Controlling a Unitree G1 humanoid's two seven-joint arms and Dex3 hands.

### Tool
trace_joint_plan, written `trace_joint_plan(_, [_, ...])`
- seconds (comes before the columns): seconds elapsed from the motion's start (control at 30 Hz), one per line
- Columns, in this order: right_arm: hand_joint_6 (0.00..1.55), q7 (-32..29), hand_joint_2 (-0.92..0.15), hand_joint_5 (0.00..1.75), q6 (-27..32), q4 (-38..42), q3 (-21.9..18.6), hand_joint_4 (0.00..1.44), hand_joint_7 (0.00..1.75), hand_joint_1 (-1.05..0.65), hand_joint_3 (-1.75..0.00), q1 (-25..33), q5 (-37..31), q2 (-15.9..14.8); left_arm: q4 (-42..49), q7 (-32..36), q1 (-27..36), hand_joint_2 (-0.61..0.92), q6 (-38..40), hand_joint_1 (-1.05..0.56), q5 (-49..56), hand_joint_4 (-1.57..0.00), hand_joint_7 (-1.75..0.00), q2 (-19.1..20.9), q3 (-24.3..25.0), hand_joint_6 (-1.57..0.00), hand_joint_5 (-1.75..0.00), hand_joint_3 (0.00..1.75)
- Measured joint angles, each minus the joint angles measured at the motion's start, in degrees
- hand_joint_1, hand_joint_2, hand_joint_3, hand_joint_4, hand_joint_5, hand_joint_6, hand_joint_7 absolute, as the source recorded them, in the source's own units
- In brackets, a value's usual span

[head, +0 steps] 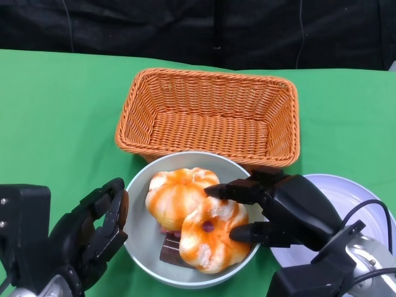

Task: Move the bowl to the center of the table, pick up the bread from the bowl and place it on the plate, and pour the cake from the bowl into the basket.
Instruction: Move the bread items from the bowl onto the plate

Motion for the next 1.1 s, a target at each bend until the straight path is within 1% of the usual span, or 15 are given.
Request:
trace_joint_plan(0.93, [0.81, -0.84, -0.92, 0.84, -0.45, 0.61, 0.17, 0.68, 0.14, -0.29, 0.00, -0.14, 0.21, 0.00, 0.00, 0.00, 0.00, 0.92, 0.03, -0.67, -0.09, -0.13, -0.01, 0.02, 0.09, -0.14, -0.11, 0.65])
trace_joint_plan(0.97, [0.91, -0.84, -0.92, 1.00, -0.45, 0.61, 0.17, 0.75, 0.24, -0.27, -0.04, -0.14, 0.21, 0.00, 0.00, 0.00, 0.00, 0.92, 0.03, -0.66, -0.09, -0.13, -0.01, 0.02, 0.09, -0.14, -0.11, 0.65])
trace_joint_plan(1.0, [0.94, -0.15, -0.61, 1.37, -0.99, 0.64, 0.08, 0.88, 0.82, -0.23, -0.75, -0.07, 2.36, 0.24, 0.04, 0.00, -0.01, 0.92, 0.03, -0.65, -0.11, -0.13, 0.00, -0.07, 0.14, -0.13, -0.11, 0.65])
trace_joint_plan(1.03, [0.92, 1.07, -0.37, 1.55, -2.15, 0.59, -0.14, 0.94, 1.17, -0.20, -1.24, 0.09, 5.91, 0.64, 0.16, 0.01, -0.04, 0.92, 0.02, -0.65, -0.17, -0.13, 0.00, -0.28, 0.25, -0.13, -0.11, 0.65])
trace_joint_plan(1.07, [0.90, 2.38, -0.21, 1.67, -3.68, 0.41, -0.31, 0.99, 1.39, -0.18, -1.54, 0.29, 9.44, 1.04, 0.34, 0.01, -0.05, 0.92, 0.02, -0.64, -0.19, -0.13, 0.00, -0.58, 0.32, -0.13, -0.12, 0.65])
trace_joint_plan(1.1, [0.89, 4.01, -0.15, 1.71, -4.31, -0.95, -0.55, 1.01, 1.49, -0.14, -1.64, 1.03, 12.68, 1.41, 0.56, 0.01, -0.20, 0.92, 0.02, -0.64, -0.26, -0.12, -0.01, -0.86, 0.34, -0.14, -0.11, 0.65])
